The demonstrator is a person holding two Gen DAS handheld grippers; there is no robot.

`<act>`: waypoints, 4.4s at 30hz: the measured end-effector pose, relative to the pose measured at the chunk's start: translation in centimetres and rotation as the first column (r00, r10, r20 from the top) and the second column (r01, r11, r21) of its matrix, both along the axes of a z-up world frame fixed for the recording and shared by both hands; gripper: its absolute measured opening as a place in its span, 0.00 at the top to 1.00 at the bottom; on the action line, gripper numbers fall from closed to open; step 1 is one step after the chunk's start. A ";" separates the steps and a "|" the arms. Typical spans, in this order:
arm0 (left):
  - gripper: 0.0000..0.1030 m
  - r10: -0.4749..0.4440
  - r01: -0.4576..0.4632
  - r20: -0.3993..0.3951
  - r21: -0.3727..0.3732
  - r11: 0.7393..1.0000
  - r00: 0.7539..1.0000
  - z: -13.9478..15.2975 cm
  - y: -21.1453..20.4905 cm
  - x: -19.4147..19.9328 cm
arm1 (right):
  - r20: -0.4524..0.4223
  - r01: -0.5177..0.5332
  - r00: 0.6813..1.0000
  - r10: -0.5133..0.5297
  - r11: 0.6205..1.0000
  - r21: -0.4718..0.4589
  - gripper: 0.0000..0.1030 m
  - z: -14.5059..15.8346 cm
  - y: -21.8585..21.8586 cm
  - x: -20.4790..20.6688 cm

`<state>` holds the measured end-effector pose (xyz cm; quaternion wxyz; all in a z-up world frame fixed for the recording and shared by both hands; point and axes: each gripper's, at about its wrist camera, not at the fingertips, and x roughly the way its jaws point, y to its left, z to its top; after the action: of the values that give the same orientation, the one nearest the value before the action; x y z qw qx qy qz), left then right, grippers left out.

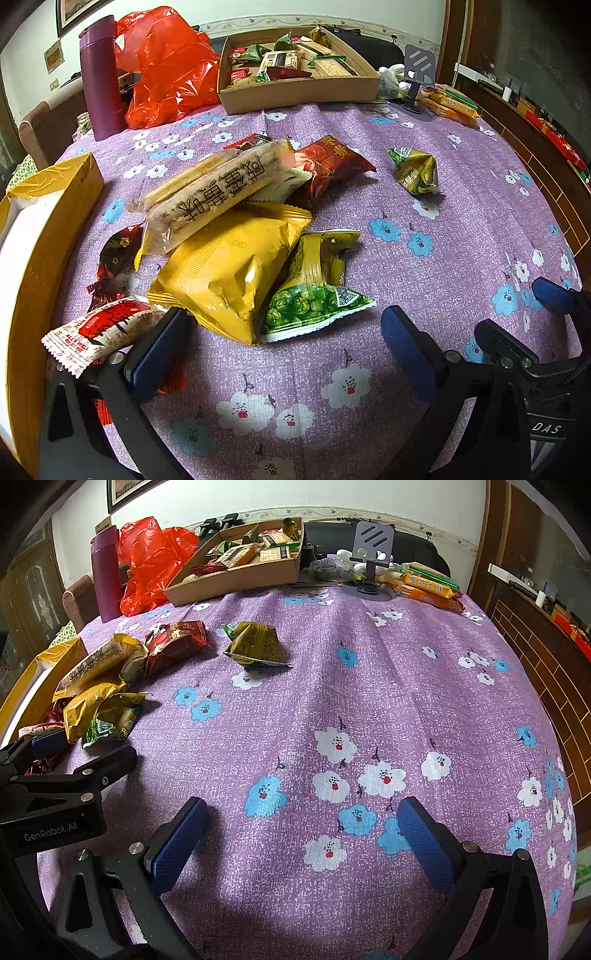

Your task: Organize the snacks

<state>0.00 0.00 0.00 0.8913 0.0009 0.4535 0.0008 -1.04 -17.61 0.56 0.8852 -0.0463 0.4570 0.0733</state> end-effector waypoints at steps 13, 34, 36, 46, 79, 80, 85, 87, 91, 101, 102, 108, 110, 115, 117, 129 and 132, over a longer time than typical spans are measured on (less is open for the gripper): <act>0.00 -0.035 0.035 -0.050 0.002 0.999 0.998 0.1 -0.4 -0.5 | -0.014 0.029 0.999 -0.029 1.000 0.003 0.00 0.1 0.1 0.1; 0.16 0.061 -0.023 0.055 -0.522 0.853 0.997 7.3 17.6 -11.0 | 0.027 -0.054 0.998 0.054 0.998 0.009 0.22 4.3 1.0 -3.1; 0.18 0.097 -0.059 0.041 -0.549 0.834 0.994 6.6 18.6 -11.3 | 0.038 -0.095 0.995 0.092 0.993 0.067 0.22 5.0 2.3 -3.2; 0.31 0.049 -0.006 0.074 -0.494 0.869 0.996 6.3 18.0 -11.5 | -0.039 -0.112 0.991 0.131 0.943 0.314 0.41 3.9 9.3 1.1; 0.43 -0.287 0.281 -0.082 -0.080 0.956 0.954 1.6 3.6 0.8 | -0.007 -0.009 1.000 0.014 0.879 0.476 0.83 1.7 5.4 2.8; 0.43 -0.283 0.276 -0.078 -0.083 0.957 0.956 1.7 3.6 0.8 | -0.010 -0.009 1.000 0.016 0.878 0.478 0.83 1.7 5.4 2.8; 0.43 -0.266 0.263 -0.052 -0.054 0.963 0.963 2.4 4.2 1.0 | -0.015 -0.018 0.999 0.028 0.893 0.450 0.71 1.6 5.9 2.8; 0.43 -0.268 0.267 -0.053 -0.031 0.963 0.962 2.6 4.7 1.1 | -0.010 -0.018 1.000 0.025 0.900 0.435 0.59 1.6 6.1 2.8; 0.43 -0.289 0.290 -0.048 0.004 0.957 0.956 2.6 5.0 0.9 | -0.008 -0.014 1.000 0.018 0.916 0.401 0.48 1.2 6.6 2.9; 0.43 -0.362 0.362 -0.021 0.034 0.931 0.932 3.7 4.4 0.9 | 0.008 0.002 1.000 -0.005 0.962 0.274 0.69 1.2 7.3 3.0; 0.43 -0.375 0.376 -0.019 0.010 0.927 0.927 3.9 4.4 0.8 | 0.003 0.030 0.999 -0.032 0.959 0.281 0.69 1.2 6.6 3.0; 0.41 -0.427 0.430 -0.049 0.074 0.900 0.903 3.5 2.8 1.2 | -0.019 0.120 0.992 -0.122 0.912 0.392 0.69 1.5 3.0 3.2; 0.36 -0.435 0.439 -0.060 0.117 0.891 0.899 3.1 1.9 2.0 | -0.013 0.113 0.993 -0.118 0.907 0.407 0.69 1.7 2.9 3.1; 0.28 -0.439 0.440 -0.047 0.193 0.877 0.897 2.7 0.9 3.5 | -0.013 0.101 0.994 -0.106 0.901 0.421 0.68 1.9 3.0 3.1; 0.21 -0.443 0.439 -0.033 0.223 0.871 0.896 2.5 0.6 4.0 | -0.018 0.107 0.994 -0.110 0.896 0.430 0.68 1.9 2.8 3.2; 0.62 -0.415 0.410 -0.011 0.177 0.895 0.910 3.2 0.7 4.9 | -0.028 0.125 0.992 -0.126 0.883 0.452 0.68 1.8 2.2 3.2; 0.68 -0.416 0.415 -0.011 0.120 0.902 0.909 3.9 1.8 3.7 | -0.016 0.111 0.993 -0.116 0.889 0.445 0.68 2.0 2.5 3.1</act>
<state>3.70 1.82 3.85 0.8726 0.1508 0.4354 -0.1619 2.05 -15.14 2.60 0.8776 0.1838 0.4250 0.1240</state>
